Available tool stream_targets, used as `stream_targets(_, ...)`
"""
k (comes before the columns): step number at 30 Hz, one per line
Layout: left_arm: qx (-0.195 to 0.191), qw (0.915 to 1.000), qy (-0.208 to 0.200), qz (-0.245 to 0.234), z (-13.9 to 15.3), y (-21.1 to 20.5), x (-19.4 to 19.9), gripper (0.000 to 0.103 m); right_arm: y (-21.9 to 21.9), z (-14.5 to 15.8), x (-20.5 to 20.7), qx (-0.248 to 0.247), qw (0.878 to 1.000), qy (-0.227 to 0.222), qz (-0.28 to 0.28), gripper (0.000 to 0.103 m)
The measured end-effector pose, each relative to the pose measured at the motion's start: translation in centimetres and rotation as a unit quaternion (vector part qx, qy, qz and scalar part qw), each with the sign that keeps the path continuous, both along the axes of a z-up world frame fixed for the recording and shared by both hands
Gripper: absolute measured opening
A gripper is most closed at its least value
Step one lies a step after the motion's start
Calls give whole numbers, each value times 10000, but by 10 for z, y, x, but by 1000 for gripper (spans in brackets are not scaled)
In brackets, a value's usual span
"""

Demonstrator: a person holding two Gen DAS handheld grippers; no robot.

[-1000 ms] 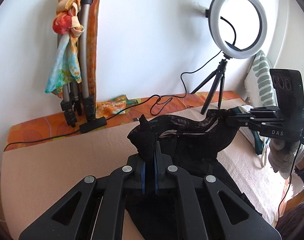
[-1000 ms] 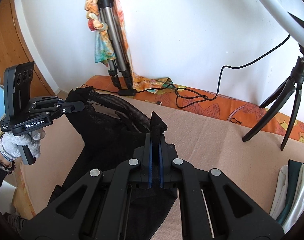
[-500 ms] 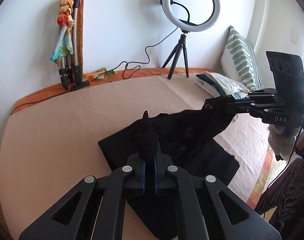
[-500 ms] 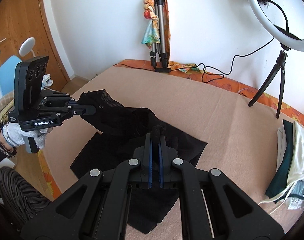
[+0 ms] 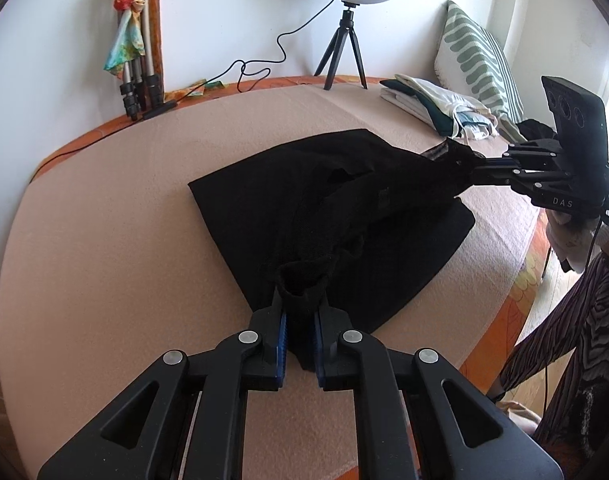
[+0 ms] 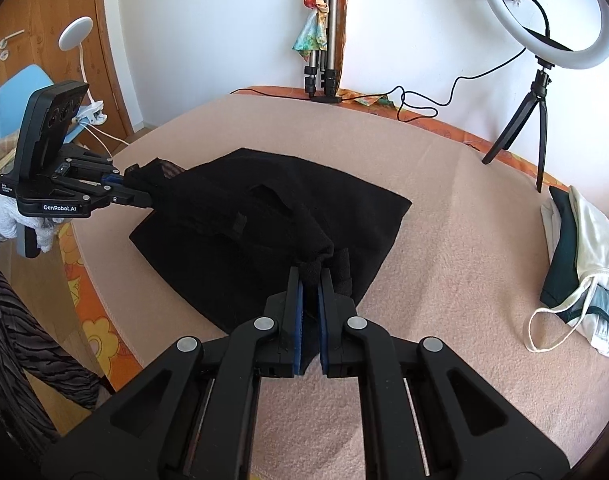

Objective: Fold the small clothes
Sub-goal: 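Lift the collar end and fold it over toward the hem with both tools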

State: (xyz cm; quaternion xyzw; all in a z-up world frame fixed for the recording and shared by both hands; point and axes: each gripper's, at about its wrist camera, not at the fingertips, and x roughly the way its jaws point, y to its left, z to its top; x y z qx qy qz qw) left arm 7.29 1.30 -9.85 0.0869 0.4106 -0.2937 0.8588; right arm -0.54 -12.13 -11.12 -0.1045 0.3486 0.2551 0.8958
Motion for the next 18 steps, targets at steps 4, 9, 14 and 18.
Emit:
stream_targets(4, 239, 9997, -29, -102, 2, 14, -26, 11, -15, 0, -21, -134, 9998, 47, 116, 34)
stream_targets(9, -73, 9998, -77, 172, 15, 28, -31, 11, -29, 18, -28, 345, 9994, -28, 63, 44)
stream_targets(14, -521, 9986, -26, 82, 19, 3, -25, 29, -7, 14, -29, 214, 9990, -45, 380, 44)
stream_targets(18, -352, 9991, 41, -253, 0, -33, -26, 40, 18, -2, -39, -323, 9970, -166, 691, 44)
